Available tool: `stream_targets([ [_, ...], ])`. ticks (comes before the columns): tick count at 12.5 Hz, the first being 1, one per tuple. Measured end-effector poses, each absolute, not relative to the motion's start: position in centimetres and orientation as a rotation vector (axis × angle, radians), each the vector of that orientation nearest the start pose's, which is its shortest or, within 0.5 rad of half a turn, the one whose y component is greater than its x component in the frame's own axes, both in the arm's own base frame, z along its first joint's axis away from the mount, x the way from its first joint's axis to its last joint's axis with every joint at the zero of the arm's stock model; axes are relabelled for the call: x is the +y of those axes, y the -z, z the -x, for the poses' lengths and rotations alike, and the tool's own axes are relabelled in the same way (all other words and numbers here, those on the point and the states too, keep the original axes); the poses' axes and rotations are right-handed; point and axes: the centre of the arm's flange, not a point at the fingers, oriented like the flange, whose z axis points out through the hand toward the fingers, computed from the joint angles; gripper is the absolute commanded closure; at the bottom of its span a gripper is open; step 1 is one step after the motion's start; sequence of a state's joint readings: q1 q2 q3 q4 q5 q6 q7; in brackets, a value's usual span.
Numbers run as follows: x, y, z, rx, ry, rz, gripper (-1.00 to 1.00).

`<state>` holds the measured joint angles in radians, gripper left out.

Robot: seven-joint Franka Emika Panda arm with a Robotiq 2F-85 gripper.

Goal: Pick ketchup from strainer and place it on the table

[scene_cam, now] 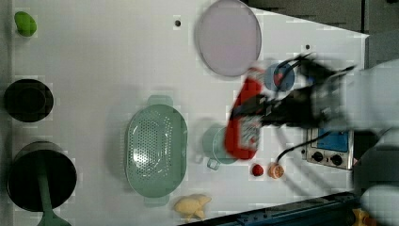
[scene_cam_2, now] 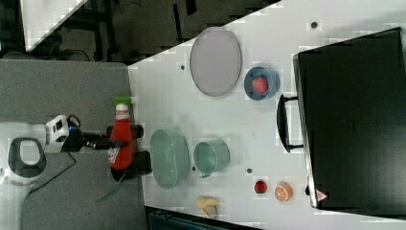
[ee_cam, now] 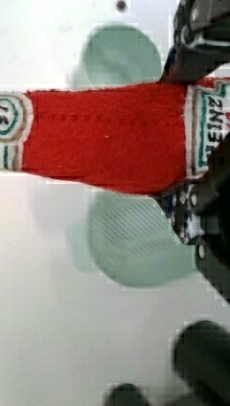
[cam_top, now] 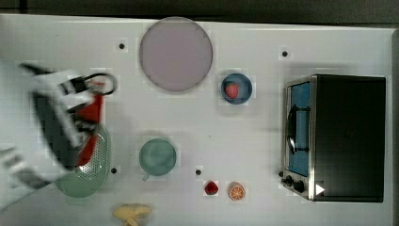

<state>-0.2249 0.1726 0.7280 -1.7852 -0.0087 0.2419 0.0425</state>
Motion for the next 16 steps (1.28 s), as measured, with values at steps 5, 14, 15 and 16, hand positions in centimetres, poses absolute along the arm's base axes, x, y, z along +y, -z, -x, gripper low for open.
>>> stream_targets([
  [5, 10.9, -46.6, -57.8, 0.914, -0.205, 2.989, -0.21],
  [14, -4.6, -37.4, -56.0, 1.045, -0.232, 2.958, -0.21],
  [15, -5.3, -35.6, -55.2, 1.051, -0.245, 2.955, -0.21],
  [16, -5.8, -34.0, -54.6, 1.054, -0.224, 2.953, -0.21],
])
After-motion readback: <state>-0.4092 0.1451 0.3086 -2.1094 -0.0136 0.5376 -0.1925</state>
